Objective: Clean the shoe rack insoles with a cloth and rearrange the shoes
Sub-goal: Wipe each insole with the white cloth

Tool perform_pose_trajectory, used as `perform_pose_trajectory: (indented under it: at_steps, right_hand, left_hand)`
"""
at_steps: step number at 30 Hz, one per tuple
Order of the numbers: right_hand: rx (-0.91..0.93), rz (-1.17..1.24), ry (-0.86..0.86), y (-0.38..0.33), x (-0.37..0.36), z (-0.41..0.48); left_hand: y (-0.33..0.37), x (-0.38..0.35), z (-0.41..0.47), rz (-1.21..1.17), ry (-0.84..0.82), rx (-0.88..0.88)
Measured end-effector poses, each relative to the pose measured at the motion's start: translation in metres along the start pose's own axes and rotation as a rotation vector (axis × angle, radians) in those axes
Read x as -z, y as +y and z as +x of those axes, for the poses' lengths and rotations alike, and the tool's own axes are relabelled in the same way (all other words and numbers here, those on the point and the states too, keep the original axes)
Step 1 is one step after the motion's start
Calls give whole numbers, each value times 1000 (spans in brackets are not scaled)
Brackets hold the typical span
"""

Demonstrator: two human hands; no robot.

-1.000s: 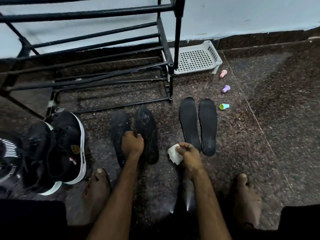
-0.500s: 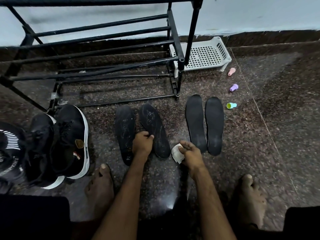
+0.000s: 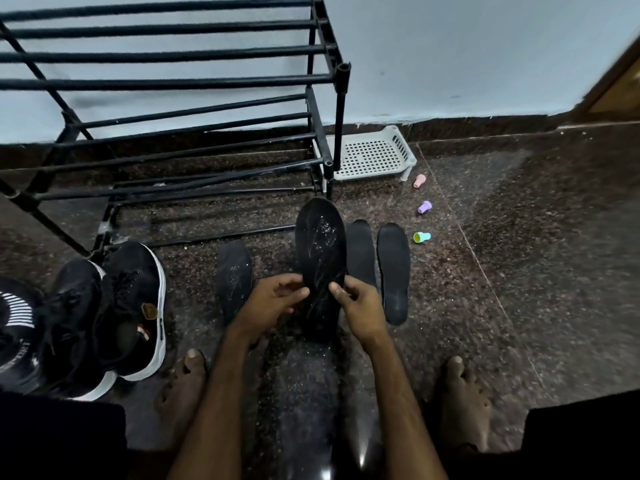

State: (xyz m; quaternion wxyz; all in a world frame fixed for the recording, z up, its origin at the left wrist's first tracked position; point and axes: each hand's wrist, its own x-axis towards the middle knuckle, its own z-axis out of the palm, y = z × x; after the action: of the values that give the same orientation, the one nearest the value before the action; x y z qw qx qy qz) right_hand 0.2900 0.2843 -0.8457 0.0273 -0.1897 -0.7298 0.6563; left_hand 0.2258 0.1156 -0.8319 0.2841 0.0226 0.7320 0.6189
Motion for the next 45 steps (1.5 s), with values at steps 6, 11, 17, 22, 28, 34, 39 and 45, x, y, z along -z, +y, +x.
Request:
perform_pose_trajectory:
  at_steps: [6,11,17,22,28,34,39,45]
  right_hand:
    - [26,-77,-191,-20,19,-10]
    - [37,27,-240,-37,26,-17]
    - [33,41,-242,-59,35,-30]
    - [21,70,-248,-70,36,-34]
    - [4,56,-259,-81,35,-38]
    - [-7,92,-261,-78,35,-38]
    - [16,168,-266,-76,38,-36]
    - [-5,130,-180,-68,39,-32]
  left_hand:
    - [69,0,-7,-187,132,-127]
    - [92,-5,-15,-240,88,-206]
    - [99,-10,-16,-279,109,-190]
    - [100,-7,-11,-283,134,-183]
    - [99,-7,-9,-309,181,-190]
    - [100,-7,-9,-315,136,-249]
    - [90,-8,-5,-329,247,-246]
    - [59,16,-5,13,16,-124]
